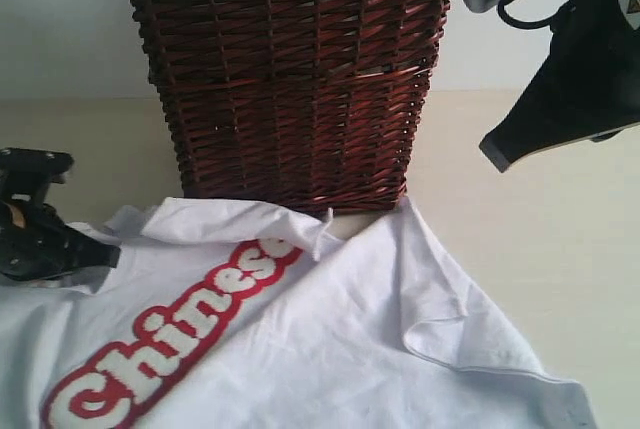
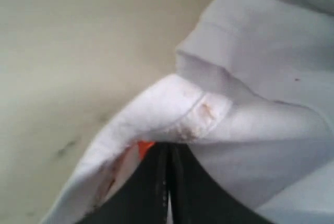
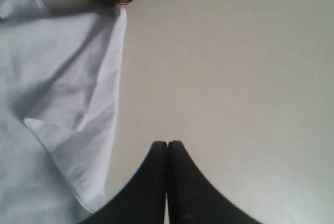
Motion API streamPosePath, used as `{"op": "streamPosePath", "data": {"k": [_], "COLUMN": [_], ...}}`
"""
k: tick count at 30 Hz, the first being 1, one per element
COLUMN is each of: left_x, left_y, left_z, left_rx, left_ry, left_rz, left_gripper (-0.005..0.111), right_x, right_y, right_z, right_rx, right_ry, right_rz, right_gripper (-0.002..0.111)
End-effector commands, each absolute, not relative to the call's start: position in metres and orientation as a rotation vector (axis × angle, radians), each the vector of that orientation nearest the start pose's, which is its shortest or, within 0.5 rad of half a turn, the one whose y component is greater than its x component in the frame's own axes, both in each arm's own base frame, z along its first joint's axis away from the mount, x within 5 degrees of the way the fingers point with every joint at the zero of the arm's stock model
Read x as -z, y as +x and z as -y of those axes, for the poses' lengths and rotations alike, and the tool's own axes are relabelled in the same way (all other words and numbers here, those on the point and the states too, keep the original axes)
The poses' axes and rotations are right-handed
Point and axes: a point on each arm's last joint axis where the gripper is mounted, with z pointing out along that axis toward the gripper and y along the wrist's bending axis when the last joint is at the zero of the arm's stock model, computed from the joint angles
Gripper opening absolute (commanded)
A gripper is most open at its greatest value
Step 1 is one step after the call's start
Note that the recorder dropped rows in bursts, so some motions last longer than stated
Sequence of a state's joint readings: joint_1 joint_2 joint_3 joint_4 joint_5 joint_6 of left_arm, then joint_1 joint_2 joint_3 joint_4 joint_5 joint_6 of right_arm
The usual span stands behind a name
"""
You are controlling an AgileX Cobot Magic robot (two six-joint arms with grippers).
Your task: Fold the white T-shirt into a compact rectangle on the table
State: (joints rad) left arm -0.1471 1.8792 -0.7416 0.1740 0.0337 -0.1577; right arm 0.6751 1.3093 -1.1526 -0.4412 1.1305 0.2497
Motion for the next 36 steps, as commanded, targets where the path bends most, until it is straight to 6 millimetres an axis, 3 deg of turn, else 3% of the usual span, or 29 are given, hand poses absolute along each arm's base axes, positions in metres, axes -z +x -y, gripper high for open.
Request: {"op": "streamPosePath", "data": {"k": [1, 6, 10, 12, 18, 22, 24, 26, 28, 30, 32, 36], "left_x": [-0.074, -0.085, -0.111, -0.129, -0.196, -0.223, -0.229, -0.23, -0.227, -0.226, -0.225, -0.225], "left_y": [0.283, 0.273, 0.266, 0.262, 0.237, 0.212, 0.202, 0.193, 0.188, 0.187, 0.187, 0.186], "left_z": [0.0, -0.007, -0.006, -0.005, -0.001, 0.014, 0.02, 0.026, 0.029, 0.029, 0.029, 0.029], "left_rx": [-0.054, -0.036, -0.009, 0.003, 0.062, 0.113, 0.133, 0.156, 0.175, 0.186, 0.189, 0.188], "left_ry": [0.037, -0.028, -0.058, -0.068, -0.11, -0.031, 0.001, 0.035, 0.056, 0.059, 0.058, 0.058], "left_rz": [-2.884, -2.802, -2.657, -2.566, -2.239, -2.099, -2.063, -2.043, -2.021, -1.992, -1.989, -1.995], "left_gripper": [0.0, 0.0, 0.0, 0.0, 0.0, 0.0, 0.0, 0.0, 0.0, 0.0, 0.0, 0.0], "right_x": [-0.335, -0.334, -0.333, -0.328, -0.29, -0.261, -0.245, -0.229, -0.214, -0.194, -0.177, -0.163], "right_y": [0.215, 0.215, 0.213, 0.21, 0.21, 0.221, 0.229, 0.237, 0.246, 0.253, 0.256, 0.268], "right_z": [-0.128, -0.129, -0.131, -0.136, -0.156, -0.169, -0.175, -0.175, -0.172, -0.177, -0.189, -0.207], "right_rx": [0.283, 0.27, 0.239, 0.166, 0.011, -0.005, -0.011, 0.063, 0.187, 0.215, 0.104, -0.067], "right_ry": [-0.696, -0.704, -0.719, -0.808, -1.089, -1.183, -1.093, -0.868, -0.777, -0.802, -0.829, -0.81], "right_rz": [-2.512, -2.517, -2.533, -2.543, -2.55, -2.566, -2.636, -2.756, -2.798, -2.821, -2.834, -2.771], "right_gripper": [0.0, 0.0, 0.0, 0.0, 0.0, 0.021, 0.036, 0.049, 0.051, 0.051, 0.051, 0.051]}}
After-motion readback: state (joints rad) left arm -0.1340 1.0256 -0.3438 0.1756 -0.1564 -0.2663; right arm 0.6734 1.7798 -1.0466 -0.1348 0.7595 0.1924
